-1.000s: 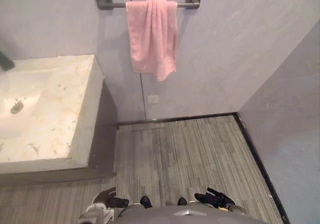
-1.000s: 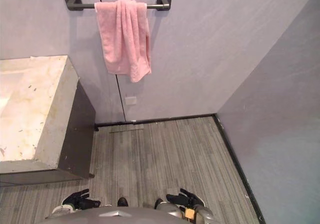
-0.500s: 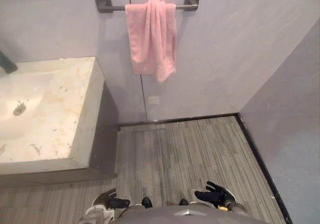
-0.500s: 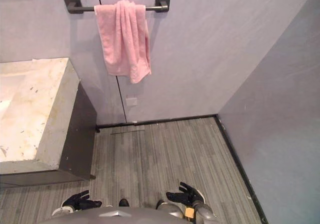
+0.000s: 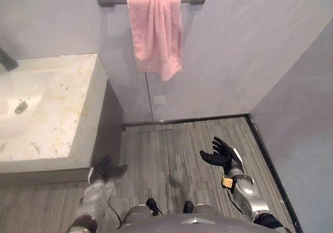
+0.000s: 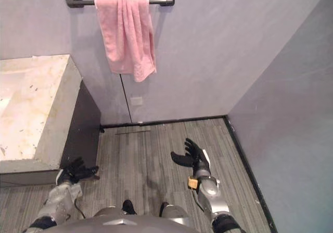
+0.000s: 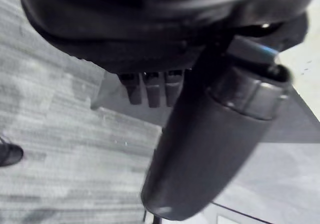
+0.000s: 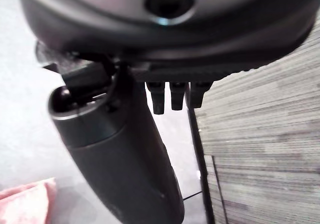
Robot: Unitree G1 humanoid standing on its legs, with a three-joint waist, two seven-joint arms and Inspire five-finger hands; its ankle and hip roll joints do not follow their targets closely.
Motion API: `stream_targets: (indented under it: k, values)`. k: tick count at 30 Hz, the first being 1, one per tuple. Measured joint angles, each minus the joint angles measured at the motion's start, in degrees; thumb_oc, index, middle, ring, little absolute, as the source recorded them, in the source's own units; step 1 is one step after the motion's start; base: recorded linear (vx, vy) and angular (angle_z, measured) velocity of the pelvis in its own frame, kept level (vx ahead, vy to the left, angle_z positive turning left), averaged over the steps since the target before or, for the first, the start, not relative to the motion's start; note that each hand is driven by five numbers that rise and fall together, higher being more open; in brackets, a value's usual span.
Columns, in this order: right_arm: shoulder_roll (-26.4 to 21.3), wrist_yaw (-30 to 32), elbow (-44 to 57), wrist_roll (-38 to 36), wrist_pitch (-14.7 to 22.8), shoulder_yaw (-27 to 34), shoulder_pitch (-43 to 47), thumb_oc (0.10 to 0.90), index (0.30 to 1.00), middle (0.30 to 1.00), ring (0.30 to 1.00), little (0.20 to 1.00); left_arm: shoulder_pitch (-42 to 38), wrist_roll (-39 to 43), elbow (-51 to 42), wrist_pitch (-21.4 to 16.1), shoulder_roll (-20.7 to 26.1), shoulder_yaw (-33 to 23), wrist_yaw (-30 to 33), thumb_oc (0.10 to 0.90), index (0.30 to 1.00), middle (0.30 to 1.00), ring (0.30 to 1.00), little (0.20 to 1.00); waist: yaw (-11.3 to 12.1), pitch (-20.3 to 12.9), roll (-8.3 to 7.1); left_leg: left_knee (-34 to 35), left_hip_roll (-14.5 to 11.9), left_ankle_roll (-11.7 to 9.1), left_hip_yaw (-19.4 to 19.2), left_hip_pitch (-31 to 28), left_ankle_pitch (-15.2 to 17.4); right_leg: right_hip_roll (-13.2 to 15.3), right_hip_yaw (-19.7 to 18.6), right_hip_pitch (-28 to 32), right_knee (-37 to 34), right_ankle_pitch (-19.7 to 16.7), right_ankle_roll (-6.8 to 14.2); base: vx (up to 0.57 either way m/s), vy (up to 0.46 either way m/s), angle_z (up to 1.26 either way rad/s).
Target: Organize the bathroom.
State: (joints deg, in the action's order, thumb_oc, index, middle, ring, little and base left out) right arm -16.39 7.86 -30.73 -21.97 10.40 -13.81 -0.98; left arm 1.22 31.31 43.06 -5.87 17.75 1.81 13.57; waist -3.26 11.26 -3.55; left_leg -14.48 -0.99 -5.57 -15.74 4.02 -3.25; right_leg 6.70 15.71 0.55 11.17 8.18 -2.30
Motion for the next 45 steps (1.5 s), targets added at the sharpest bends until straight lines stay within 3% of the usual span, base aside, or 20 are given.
stream_targets:
  k: [1,2,3,5,7,10,11,13,17,19,20,23,26,29,30,33,36,38,40,45]
  values:
    - [-0.21,-0.03,1.60,1.23,0.28,0.11,0.13,0.800,0.900,0.900,0.900,0.900,0.12,-0.24,-1.90,-0.02,0.73,-0.09,0.60,0.800,0.900,0.900,0.900,0.900,0.05,0.81,-1.05,-1.98,-0.18,0.39,-0.47,1.27,-2.22,0.54,0.16,0.00,-0.06,-0.55,-0.81,0.09,-0.076,0.08]
    - [-0.35,-0.10,2.04,1.28,0.81,0.12,0.05,0.800,0.900,0.900,0.900,0.900,0.41,-0.24,-3.70,-0.18,0.94,-0.35,1.38,0.800,0.900,0.900,0.900,0.900,-0.07,1.16,-1.37,-5.52,-1.23,2.18,-1.88,2.77,-1.88,0.47,0.64,0.50,-0.42,-1.09,-0.85,0.12,-0.021,0.16]
    - [-0.38,-0.05,2.06,1.30,1.61,0.20,-0.59,0.800,0.900,0.900,0.900,0.900,0.62,-0.26,-5.82,-0.73,1.17,-0.37,1.73,0.800,0.900,0.900,0.900,0.900,-0.23,1.29,-1.26,-11.95,-4.47,4.36,-4.10,4.42,-0.07,-0.52,1.64,1.62,-1.13,-0.71,-1.90,0.14,-0.001,0.30]
    - [-1.09,0.57,2.04,1.27,2.18,0.30,-1.65,0.800,0.900,0.900,0.900,0.900,1.07,-0.26,-13.24,-1.47,1.19,0.68,2.63,0.800,0.900,0.900,0.900,0.900,0.09,1.91,-0.80,-14.75,-8.07,4.14,-6.01,3.97,1.81,-2.17,2.03,2.60,-1.39,0.11,-2.38,0.17,-0.007,0.24]
    - [-1.52,1.01,2.11,1.28,2.86,0.33,-1.67,0.800,0.900,0.900,0.900,0.900,1.06,-0.25,-16.95,-1.59,1.23,1.68,2.60,0.800,0.900,0.900,0.900,0.900,0.09,2.14,-0.52,-12.56,-7.60,3.51,-7.01,3.23,2.06,-2.33,1.78,2.32,-1.44,-0.07,-2.64,0.20,-0.021,0.02]
    - [-2.44,1.97,3.07,1.33,3.10,0.00,-1.60,0.800,0.900,0.900,0.900,0.900,2.26,-0.16,-27.59,-2.71,0.41,6.03,3.13,0.800,0.900,0.900,0.900,0.900,1.02,3.30,2.00,-2.44,-1.24,0.75,-11.11,1.72,4.05,-3.24,-1.81,2.06,-4.52,-2.50,-3.18,0.31,-0.039,-0.34]
    - [-2.68,1.93,3.65,1.36,3.10,-0.22,-1.81,0.800,0.900,0.900,0.900,0.900,2.48,-0.15,-28.56,-2.93,0.41,6.76,3.18,0.800,0.900,0.900,0.900,0.900,1.49,3.54,2.46,-1.21,-0.63,0.79,-11.67,2.03,3.88,-3.53,-2.26,2.30,-5.36,-3.02,-3.17,0.27,-0.061,-0.74]
    - [-3.49,1.23,4.80,1.67,3.13,-1.81,-2.59,0.800,0.900,0.900,0.900,0.900,3.06,-0.10,-30.09,-3.21,0.37,8.65,2.99,0.800,0.900,0.900,0.900,0.900,1.62,4.04,5.36,-0.19,-0.97,0.44,-13.22,5.43,3.25,-6.23,-3.67,4.47,-8.51,-4.03,-3.22,0.29,-0.037,-0.56]
    - [-3.80,1.42,5.06,3.55,3.15,-3.97,-5.66,0.800,0.900,0.900,0.900,0.900,5.75,1.11,-30.06,-3.29,0.61,8.59,1.05,0.800,0.900,0.900,0.900,0.900,1.71,3.13,6.64,1.15,-3.47,0.97,-14.53,6.29,0.82,-9.13,-5.75,7.47,-8.59,-1.37,-1.89,0.26,0.001,-0.39]
    - [-3.90,2.05,5.15,3.54,3.16,-4.28,-5.93,0.800,0.900,0.900,0.900,0.900,6.79,2.30,-29.93,-3.21,0.67,8.56,0.13,0.800,0.900,0.900,0.900,0.900,1.92,2.85,6.32,2.91,-2.38,2.92,-14.23,4.45,4.96,-8.70,-6.58,7.34,-6.97,0.51,-0.52,0.24,0.050,-0.25]
    - [-4.02,2.38,5.90,3.53,3.16,-4.30,-6.10,0.800,0.900,0.900,0.900,0.900,7.17,2.30,-29.93,-3.02,0.77,8.56,0.08,0.800,0.900,0.900,0.900,0.900,1.64,2.73,5.83,4.59,-0.77,5.74,-14.63,3.36,4.96,-7.65,-6.24,7.60,-6.15,1.19,1.50,0.26,0.089,-0.13]
    - [-4.06,2.20,7.59,3.50,3.26,-4.58,-6.07,0.800,0.900,0.900,0.900,0.900,7.73,2.25,-29.95,-3.09,1.09,8.32,1.56,0.800,0.900,0.900,0.900,0.900,1.89,2.58,5.85,9.31,2.22,9.56,-14.90,-1.77,5.25,-5.39,-4.72,10.04,-3.56,2.49,4.13,0.22,0.101,-0.08]
    - [-3.77,1.96,8.73,3.50,4.78,-4.89,-5.50,0.800,0.900,0.900,0.900,0.900,7.68,1.99,-30.09,-4.20,1.41,6.69,3.08,0.800,0.900,0.900,0.900,0.900,3.39,1.89,6.68,12.30,2.70,9.78,-15.73,-5.37,6.56,-3.86,-1.33,7.61,5.77,3.55,6.12,0.16,0.068,-0.17]
    - [-4.03,2.68,11.18,3.56,5.30,-4.62,-6.29,0.800,0.900,0.900,0.900,0.900,7.39,1.33,-30.93,-5.06,2.78,6.67,3.91,0.800,0.900,0.900,0.900,0.900,2.13,0.72,7.06,11.82,2.81,10.15,-13.26,-5.69,7.89,-0.28,0.21,-1.64,23.49,4.00,7.63,0.16,-0.038,0.34]
    - [-4.05,2.89,11.53,3.70,5.33,-4.64,-6.53,0.800,0.900,0.900,0.900,0.900,7.53,0.83,-31.61,-5.09,3.05,6.72,4.24,0.800,0.900,0.900,0.900,0.900,1.95,0.29,6.99,11.89,2.86,10.30,-12.93,-5.70,7.72,0.74,0.91,-2.54,23.76,3.99,7.66,0.17,-0.170,0.48]
    - [-4.03,3.92,12.85,3.73,5.53,-4.86,-6.62,0.800,0.900,0.900,0.900,0.900,7.78,-0.67,-34.15,-5.46,3.92,7.08,6.21,0.800,0.900,0.900,0.900,0.900,2.30,-0.21,6.43,12.54,2.86,11.33,-12.39,-6.82,7.05,4.20,5.94,-2.96,13.21,3.95,7.76,0.15,-0.225,0.14]
    - [-4.63,5.03,15.15,6.03,6.65,-5.01,-6.68,0.800,0.900,0.900,0.900,0.900,7.71,-2.86,-34.57,-5.90,5.03,8.79,8.98,0.800,0.900,0.900,0.900,0.900,2.35,-0.85,5.00,12.48,2.91,10.69,-11.84,-6.85,6.85,2.26,4.54,-3.32,-0.32,2.06,8.65,0.15,-0.225,0.07]
    - [-5.67,5.37,15.43,5.98,8.99,-5.07,-6.49,0.800,0.900,0.900,0.900,0.900,7.51,-2.96,-34.58,-6.89,5.40,10.61,10.35,0.800,0.900,0.900,0.900,0.900,2.09,-0.94,3.56,11.29,3.29,10.10,-10.72,-6.44,6.66,2.08,2.93,-2.36,-3.96,-4.18,8.63,0.10,-0.132,0.26]
    - [-7.22,5.80,15.44,5.89,10.20,-5.07,-5.04,0.800,0.900,0.900,0.900,0.900,7.74,-2.97,-34.58,-7.96,5.26,11.77,10.75,0.800,0.900,0.900,0.900,0.900,2.66,-0.87,3.42,11.49,2.92,9.29,-10.50,-6.35,6.69,1.53,3.02,-1.64,-5.21,-7.47,8.28,0.16,-0.143,0.12]
    - [-8.69,9.15,18.61,5.94,11.46,-3.07,-3.69,0.800,0.900,0.900,0.900,0.900,7.17,-4.99,-36.86,-8.82,5.25,12.11,11.29,0.800,0.900,0.900,0.900,0.900,1.36,-0.70,3.86,14.03,2.15,6.79,-5.81,-6.55,4.48,-0.91,7.27,2.43,-10.81,-8.74,6.50,0.16,-0.105,0.42]
